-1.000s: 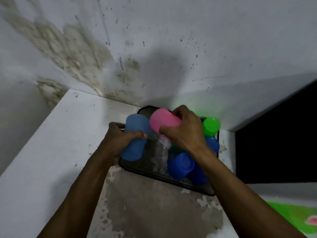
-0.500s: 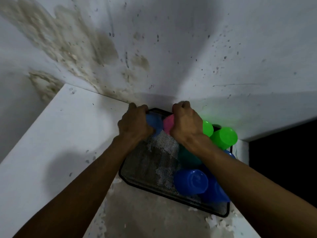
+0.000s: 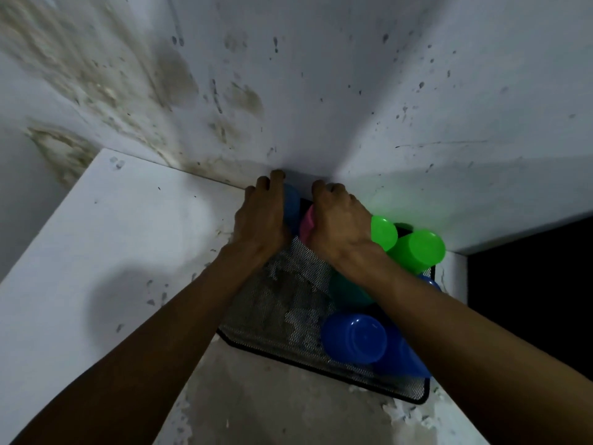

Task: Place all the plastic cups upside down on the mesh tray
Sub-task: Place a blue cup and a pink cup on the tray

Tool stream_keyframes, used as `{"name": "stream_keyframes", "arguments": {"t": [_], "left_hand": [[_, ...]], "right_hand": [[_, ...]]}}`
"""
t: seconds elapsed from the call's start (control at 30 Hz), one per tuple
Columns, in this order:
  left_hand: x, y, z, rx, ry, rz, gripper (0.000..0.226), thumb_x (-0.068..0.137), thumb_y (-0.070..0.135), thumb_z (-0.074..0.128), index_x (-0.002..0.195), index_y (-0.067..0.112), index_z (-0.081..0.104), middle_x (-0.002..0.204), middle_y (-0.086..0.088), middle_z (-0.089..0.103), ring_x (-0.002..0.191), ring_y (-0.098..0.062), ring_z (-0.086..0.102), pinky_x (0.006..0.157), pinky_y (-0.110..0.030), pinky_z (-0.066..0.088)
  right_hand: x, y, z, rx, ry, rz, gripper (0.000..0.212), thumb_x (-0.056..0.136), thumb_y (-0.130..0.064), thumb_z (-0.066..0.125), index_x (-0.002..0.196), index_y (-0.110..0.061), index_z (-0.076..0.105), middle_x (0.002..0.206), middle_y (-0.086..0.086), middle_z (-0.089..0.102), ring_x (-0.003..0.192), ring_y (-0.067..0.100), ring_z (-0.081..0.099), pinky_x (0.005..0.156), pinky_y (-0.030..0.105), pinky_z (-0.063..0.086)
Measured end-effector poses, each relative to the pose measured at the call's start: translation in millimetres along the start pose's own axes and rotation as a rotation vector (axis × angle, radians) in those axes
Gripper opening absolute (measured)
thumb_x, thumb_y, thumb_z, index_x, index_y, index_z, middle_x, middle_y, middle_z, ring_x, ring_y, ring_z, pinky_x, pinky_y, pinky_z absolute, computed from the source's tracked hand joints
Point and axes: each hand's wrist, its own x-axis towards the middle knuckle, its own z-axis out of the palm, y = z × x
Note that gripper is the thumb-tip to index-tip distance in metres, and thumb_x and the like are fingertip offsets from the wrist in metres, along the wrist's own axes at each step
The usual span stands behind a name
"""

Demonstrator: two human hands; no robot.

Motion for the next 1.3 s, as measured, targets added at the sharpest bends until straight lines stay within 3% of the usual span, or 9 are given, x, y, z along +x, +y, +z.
{"name": "stream_keyframes", "arguments": {"t": [0.2, 0.47, 0.63, 0.87, 1.03, 1.13, 1.23, 1.3], "left_hand": [[-3, -3, 2, 0.009, 0.019, 0.009, 0.093, 0.069, -0.001, 0.071, 0.145, 0.013, 0.02, 0.139, -0.018, 0.04, 0.123, -0.034, 0.04, 0.091, -0.05, 0.045], [-4, -7, -1, -0.047, -0.009, 0.003, 0.102, 0.067, -0.001, 0.073, 0.148, 0.016, 0.013, 0.134, -0.02, 0.038, 0.119, -0.034, 0.042, 0.092, -0.05, 0.047], [-5, -12, 5, -0.067, 0.03, 0.026, 0.105, 0.063, -0.001, 0.077, 0.147, 0.014, 0.014, 0.126, -0.021, 0.042, 0.112, -0.035, 0.047, 0.085, -0.049, 0.051], [-18, -13, 3, 0.019, 0.063, 0.005, 0.117, 0.061, 0.011, 0.082, 0.15, 0.019, 0.006, 0.14, -0.02, 0.032, 0.121, -0.037, 0.041, 0.092, -0.051, 0.048], [-44, 0, -8, -0.037, 0.135, 0.046, 0.116, 0.058, 0.027, 0.083, 0.148, 0.019, 0.011, 0.141, -0.02, 0.03, 0.122, -0.037, 0.042, 0.092, -0.052, 0.049], [-71, 15, -13, -0.115, 0.24, 0.13, 0.104, 0.06, 0.024, 0.08, 0.146, 0.01, 0.022, 0.136, -0.021, 0.037, 0.122, -0.03, 0.043, 0.095, -0.04, 0.047], [-105, 35, -14, -0.183, 0.317, 0.179, 0.089, 0.065, 0.013, 0.081, 0.141, 0.009, 0.033, 0.136, -0.015, 0.041, 0.119, -0.012, 0.038, 0.094, -0.013, 0.04], [-131, 49, -12, -0.222, 0.364, 0.229, 0.077, 0.069, 0.012, 0.079, 0.136, 0.009, 0.04, 0.133, -0.013, 0.045, 0.12, -0.014, 0.044, 0.095, -0.016, 0.044]], "right_hand": [[-4, 3, 7, 0.043, -0.056, 0.028, 0.047, 0.073, -0.013, 0.07, 0.115, -0.01, 0.047, 0.113, 0.016, 0.056, 0.1, 0.036, 0.059, 0.067, 0.033, 0.04], [0, 7, 11, 0.192, -0.019, 0.023, 0.049, 0.073, -0.002, 0.069, 0.116, -0.003, 0.047, 0.117, 0.021, 0.042, 0.095, 0.042, 0.057, 0.07, 0.042, 0.053], [0, 10, 9, 0.23, -0.023, 0.0, 0.067, 0.07, 0.002, 0.07, 0.13, -0.004, 0.04, 0.122, 0.021, 0.041, 0.102, 0.04, 0.054, 0.071, 0.036, 0.047], [-10, 13, 0, 0.173, -0.048, 0.025, 0.077, 0.064, -0.005, 0.079, 0.129, -0.011, 0.038, 0.125, 0.017, 0.037, 0.111, 0.036, 0.046, 0.076, 0.039, 0.048], [-31, 12, -16, 0.217, 0.053, -0.026, 0.074, 0.064, -0.016, 0.076, 0.128, -0.01, 0.04, 0.122, 0.018, 0.041, 0.113, 0.038, 0.044, 0.085, 0.042, 0.046], [-58, 17, -34, 0.291, 0.125, -0.042, 0.072, 0.062, -0.017, 0.075, 0.127, -0.01, 0.044, 0.12, 0.017, 0.044, 0.11, 0.037, 0.047, 0.083, 0.041, 0.047], [-94, 24, -45, 0.412, 0.219, -0.007, 0.062, 0.063, -0.02, 0.072, 0.12, -0.013, 0.05, 0.114, 0.014, 0.048, 0.103, 0.035, 0.051, 0.08, 0.043, 0.05], [-122, 32, -51, 0.457, 0.285, -0.001, 0.053, 0.064, -0.022, 0.07, 0.113, -0.011, 0.054, 0.11, 0.013, 0.051, 0.101, 0.034, 0.052, 0.082, 0.045, 0.049]]}}
